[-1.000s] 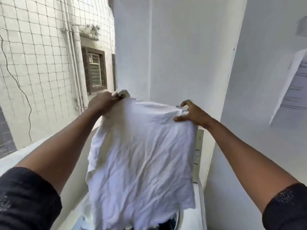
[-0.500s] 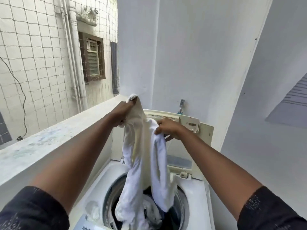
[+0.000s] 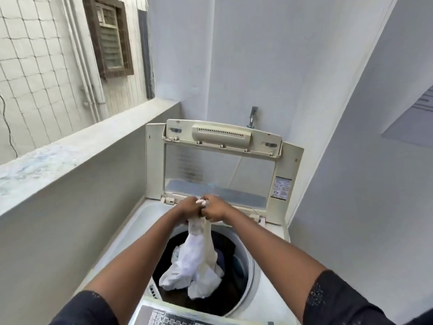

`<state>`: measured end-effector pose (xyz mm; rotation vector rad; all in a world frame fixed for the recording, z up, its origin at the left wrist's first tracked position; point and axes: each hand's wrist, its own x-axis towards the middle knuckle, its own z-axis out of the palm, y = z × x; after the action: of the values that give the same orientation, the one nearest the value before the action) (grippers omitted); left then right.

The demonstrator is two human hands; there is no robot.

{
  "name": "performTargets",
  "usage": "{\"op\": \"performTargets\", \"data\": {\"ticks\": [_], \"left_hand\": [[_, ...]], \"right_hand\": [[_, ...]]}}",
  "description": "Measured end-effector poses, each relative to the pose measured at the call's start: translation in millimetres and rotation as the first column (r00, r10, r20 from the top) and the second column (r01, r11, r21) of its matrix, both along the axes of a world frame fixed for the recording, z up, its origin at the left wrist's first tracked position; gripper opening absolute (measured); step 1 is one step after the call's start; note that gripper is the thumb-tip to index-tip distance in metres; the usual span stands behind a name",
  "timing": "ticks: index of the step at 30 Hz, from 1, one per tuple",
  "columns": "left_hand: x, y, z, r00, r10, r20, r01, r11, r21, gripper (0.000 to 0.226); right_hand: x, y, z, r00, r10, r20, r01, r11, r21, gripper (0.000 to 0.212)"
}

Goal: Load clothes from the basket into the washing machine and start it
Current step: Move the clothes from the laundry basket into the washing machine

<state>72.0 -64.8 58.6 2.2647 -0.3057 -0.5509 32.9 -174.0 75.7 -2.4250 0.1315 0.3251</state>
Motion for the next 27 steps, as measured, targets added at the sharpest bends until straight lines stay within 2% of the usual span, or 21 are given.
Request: {"op": "performTargets", "data": {"ticks": [2, 4, 9, 12, 14, 18, 23, 27], "left_hand": [[-1.0, 3.6, -32.8, 1.000, -0.023, -0.006, 0.024, 0.987, 0.158, 0.042], [-4.2, 11.0, -64.1, 0.998, -0.059, 0.007, 0.055, 0.962, 0.267, 0.049], [-16.1, 14.0, -102.6, 1.000, 0.001, 0.024, -0.007, 0.962, 0.272, 0.042], [-25.0, -6.0, -109.6, 1.000, -0.013, 0.020, 0.008, 0.972, 0.234, 0.040], [-38.2, -34.8, -109.0, 0.998, -0.031, 0.046, 0.022, 0.983, 0.181, 0.039], [-79.7, -116.5, -102.7, 0.986, -0.120, 0.116, 0.106, 0.987, 0.120, 0.042], [-143.0, -233.8, -109.0, 0.972, -0.203, 0.122, 0.205, 0.979, -0.007, 0.042], [-191.9, -321.0, -135.4, 0.959, -0.280, 0.033, 0.279, 0.960, 0.021, 0.042]], "right_hand": [[1.0, -0.4, -33.3, 0.992, 0.066, -0.107, -0.084, 0.981, -0.174, 0.044], [-3.1, -4.4, -62.2, 0.976, 0.090, -0.199, -0.146, 0.948, -0.284, 0.042], [-25.9, -23.8, -100.9, 0.959, 0.058, -0.278, -0.150, 0.934, -0.324, 0.040], [-40.7, -42.5, -105.8, 0.970, -0.023, -0.241, -0.045, 0.961, -0.274, 0.038], [-53.9, -62.2, -102.7, 0.982, -0.100, -0.161, 0.060, 0.969, -0.239, 0.037], [-85.2, -126.4, -97.0, 0.949, -0.315, -0.028, 0.305, 0.934, -0.187, 0.034], [-144.1, -234.6, -98.6, 0.874, -0.485, -0.024, 0.477, 0.867, -0.148, 0.031], [-203.5, -321.9, -123.1, 0.820, -0.566, -0.089, 0.553, 0.822, -0.138, 0.032]]}}
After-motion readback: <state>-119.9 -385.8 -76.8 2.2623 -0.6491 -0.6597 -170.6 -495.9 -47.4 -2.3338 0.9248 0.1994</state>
